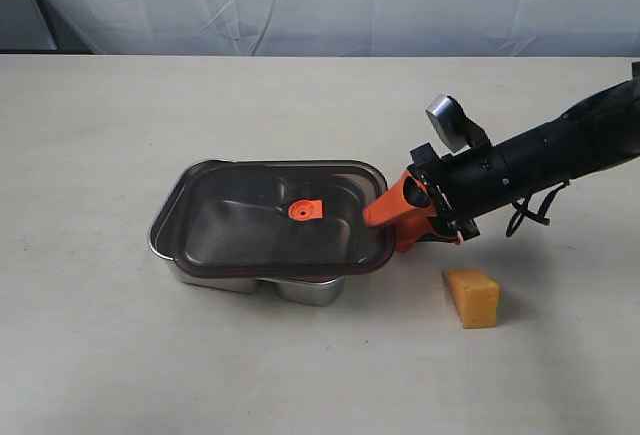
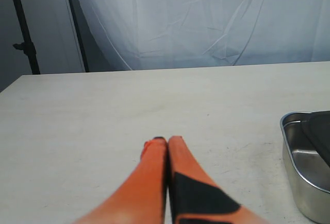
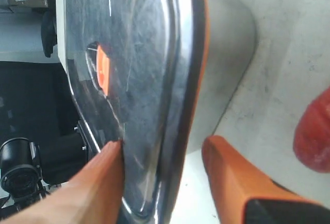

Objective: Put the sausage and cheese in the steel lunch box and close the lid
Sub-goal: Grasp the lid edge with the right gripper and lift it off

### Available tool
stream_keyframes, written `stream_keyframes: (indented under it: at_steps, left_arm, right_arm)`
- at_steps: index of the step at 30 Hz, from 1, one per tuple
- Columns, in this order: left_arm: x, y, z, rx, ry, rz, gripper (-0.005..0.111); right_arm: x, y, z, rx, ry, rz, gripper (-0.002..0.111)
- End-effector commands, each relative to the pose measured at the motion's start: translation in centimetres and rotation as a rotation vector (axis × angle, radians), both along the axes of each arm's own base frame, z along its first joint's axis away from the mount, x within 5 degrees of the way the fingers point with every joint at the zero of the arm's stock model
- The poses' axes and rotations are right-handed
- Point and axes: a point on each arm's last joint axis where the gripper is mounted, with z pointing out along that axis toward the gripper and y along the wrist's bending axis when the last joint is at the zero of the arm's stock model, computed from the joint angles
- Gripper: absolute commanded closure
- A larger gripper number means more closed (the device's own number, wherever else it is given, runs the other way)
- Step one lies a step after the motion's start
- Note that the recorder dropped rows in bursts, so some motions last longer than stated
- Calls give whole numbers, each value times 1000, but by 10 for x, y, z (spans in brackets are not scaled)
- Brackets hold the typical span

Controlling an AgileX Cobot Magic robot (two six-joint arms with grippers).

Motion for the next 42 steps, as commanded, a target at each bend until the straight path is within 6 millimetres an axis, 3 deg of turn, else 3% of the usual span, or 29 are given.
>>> stream_keyframes:
  at_steps: [1,4,8,14,25,42]
  left_arm:
    - [0,0,0,2,-11,2,107]
    - [0,0,0,2,-11,2,107]
    - [0,0,0,2,-11,2,107]
    - [0,0,0,2,-11,2,107]
    - [0,0,0,2,-11,2,107]
    - [0,0,0,2,-11,2,107]
  right_arm:
    - [0,1,1,9,-11,13,60]
    - [0,1,1,9,-11,13,74]
    - [0,1,1,8,-8,11,109]
    - [0,0,9,6,-3,-8,109]
    - [1,3,82,121,-175,-96,109]
    - [20,6,156,226,-414,-177,109]
